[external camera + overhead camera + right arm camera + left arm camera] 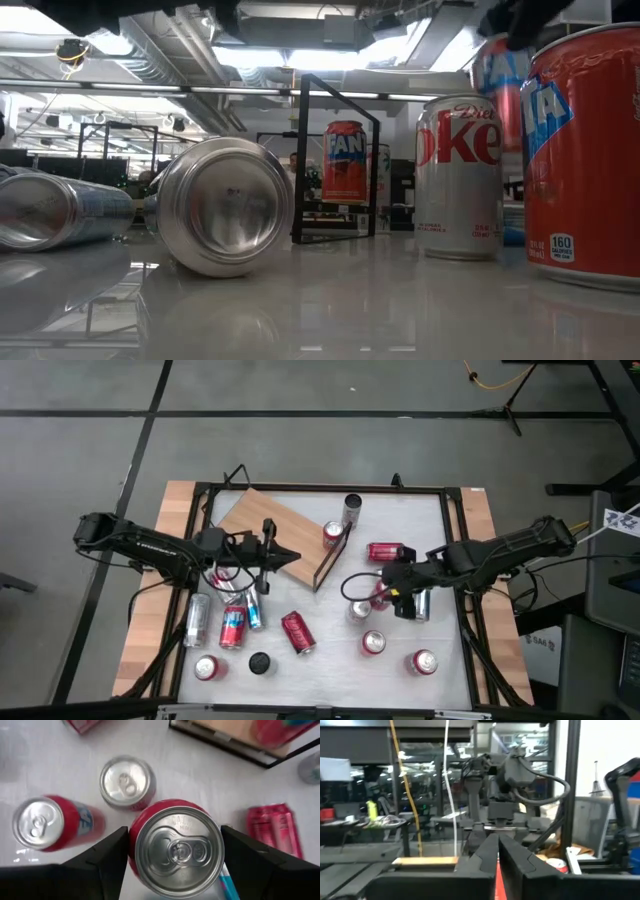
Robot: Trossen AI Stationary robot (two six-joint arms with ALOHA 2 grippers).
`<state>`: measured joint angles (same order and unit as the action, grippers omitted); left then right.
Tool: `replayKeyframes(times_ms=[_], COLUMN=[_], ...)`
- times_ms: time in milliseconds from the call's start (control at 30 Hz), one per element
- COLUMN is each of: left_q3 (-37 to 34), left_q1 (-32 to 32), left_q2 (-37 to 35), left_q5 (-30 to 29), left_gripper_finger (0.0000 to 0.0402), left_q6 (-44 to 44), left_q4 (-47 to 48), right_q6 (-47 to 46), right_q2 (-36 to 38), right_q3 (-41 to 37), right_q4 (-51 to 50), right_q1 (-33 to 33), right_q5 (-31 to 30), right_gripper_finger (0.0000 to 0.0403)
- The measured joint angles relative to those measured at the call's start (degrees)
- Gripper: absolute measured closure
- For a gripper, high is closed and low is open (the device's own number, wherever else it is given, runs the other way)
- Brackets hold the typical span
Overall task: Pick and place cans onto a shelf
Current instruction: Put the middle right red soda can on the shelf aligned with the other red soda can
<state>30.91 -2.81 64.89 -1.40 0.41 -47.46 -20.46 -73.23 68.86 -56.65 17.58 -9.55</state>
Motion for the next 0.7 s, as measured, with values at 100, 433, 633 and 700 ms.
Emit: replayKeyframes(times_ms=[100, 433, 633, 700], left_q3=[1.77, 13.72, 22.45, 25.32], left_q1=[-0.02, 0.05, 0.07, 0.22], left_q2=[0.8, 12.75, 21.33, 24.05], left_q5=[1.42, 2.29, 2.16, 2.18], left_gripper_finger=[0.0356, 0.0246, 0.0208, 0.02], left_q6=[-0.02, 1.77, 1.79, 1.79], left_q4=[-0.2, 0.5, 2.3, 3.94], right_q6=[0.02, 2.92, 4.26, 4.47], right_q2=[0.0, 0.0, 0.0, 0.0], right_q3=[2.89, 8.75, 9.24, 9.24], right_q4=[-1.42, -2.37, -2.63, -2.77], right_q1=[-0.04, -2.57, -6.25, -7.08], right_q5=[-1.49, -4.94, -4.42, -4.38], right_gripper_finger=[0.0127, 0.0127, 0.0127, 0.0127])
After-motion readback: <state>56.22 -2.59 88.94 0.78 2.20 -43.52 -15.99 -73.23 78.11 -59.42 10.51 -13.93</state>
